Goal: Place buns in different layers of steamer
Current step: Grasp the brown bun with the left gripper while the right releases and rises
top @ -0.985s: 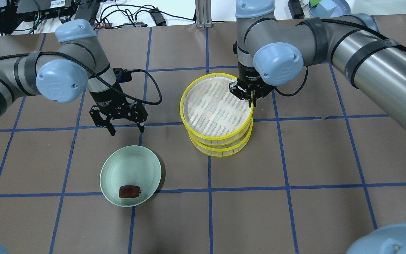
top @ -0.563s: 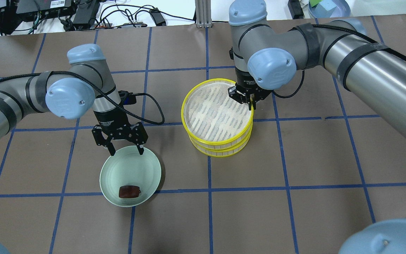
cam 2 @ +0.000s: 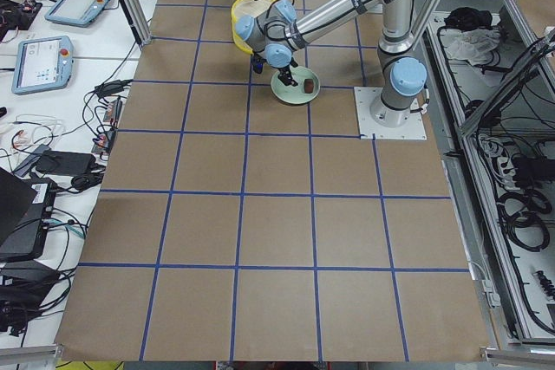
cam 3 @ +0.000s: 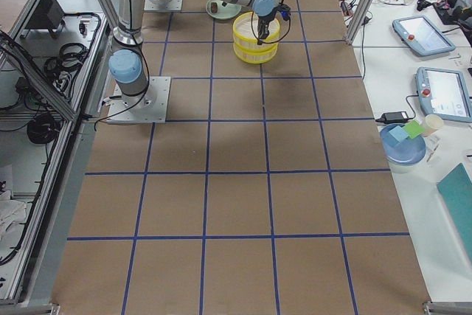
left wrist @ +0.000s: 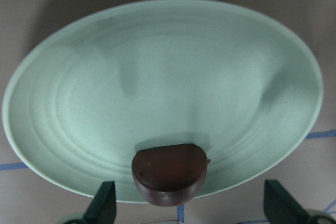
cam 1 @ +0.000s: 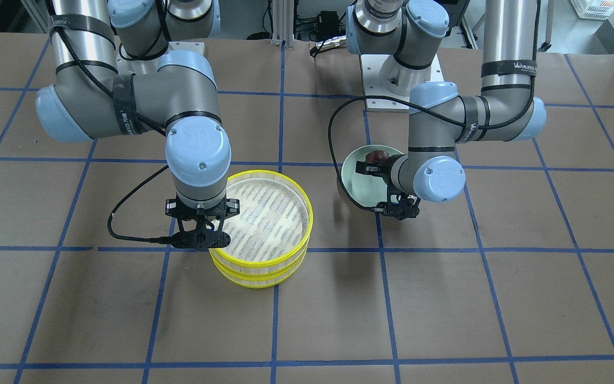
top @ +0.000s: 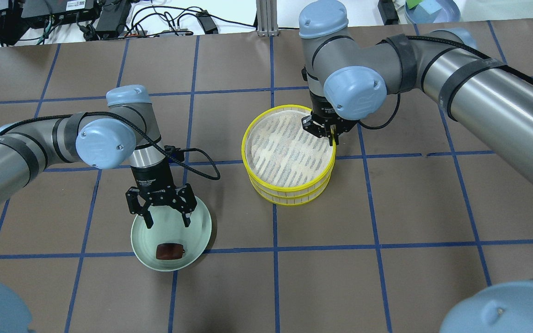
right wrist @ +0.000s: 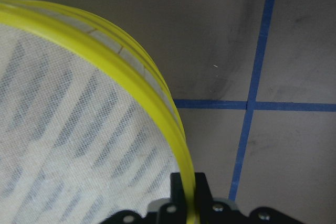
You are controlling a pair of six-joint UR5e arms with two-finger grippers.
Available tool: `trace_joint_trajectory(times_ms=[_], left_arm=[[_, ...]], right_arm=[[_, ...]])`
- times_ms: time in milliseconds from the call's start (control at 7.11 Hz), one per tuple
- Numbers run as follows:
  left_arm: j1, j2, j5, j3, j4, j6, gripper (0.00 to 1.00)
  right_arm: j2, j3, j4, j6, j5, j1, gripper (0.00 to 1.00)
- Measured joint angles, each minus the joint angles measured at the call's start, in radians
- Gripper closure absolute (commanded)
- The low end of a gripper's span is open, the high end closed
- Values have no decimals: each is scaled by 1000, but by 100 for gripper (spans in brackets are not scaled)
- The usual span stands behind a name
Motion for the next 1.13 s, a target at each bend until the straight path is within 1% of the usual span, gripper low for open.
trace_joint_trajectory(times_ms=[563,704,844,985,1126], left_arm=[[0,-42,3,-10,-2,-1,2],[0,-48,3,-17,-3,-1,2],[0,-53,5,-22,-4,0,2],[0,-56,10,-27,-7,1,2],[0,-58,18,-32,-11,1,3]], right_arm=[[12,2,-24,6,0,0,100],[14,2,-25,6,-3,0,90],[14,3,-25,6,-2,0,28],[15,3,-24,6,-3,0,1],[15,3,-23,6,-4,0,1]])
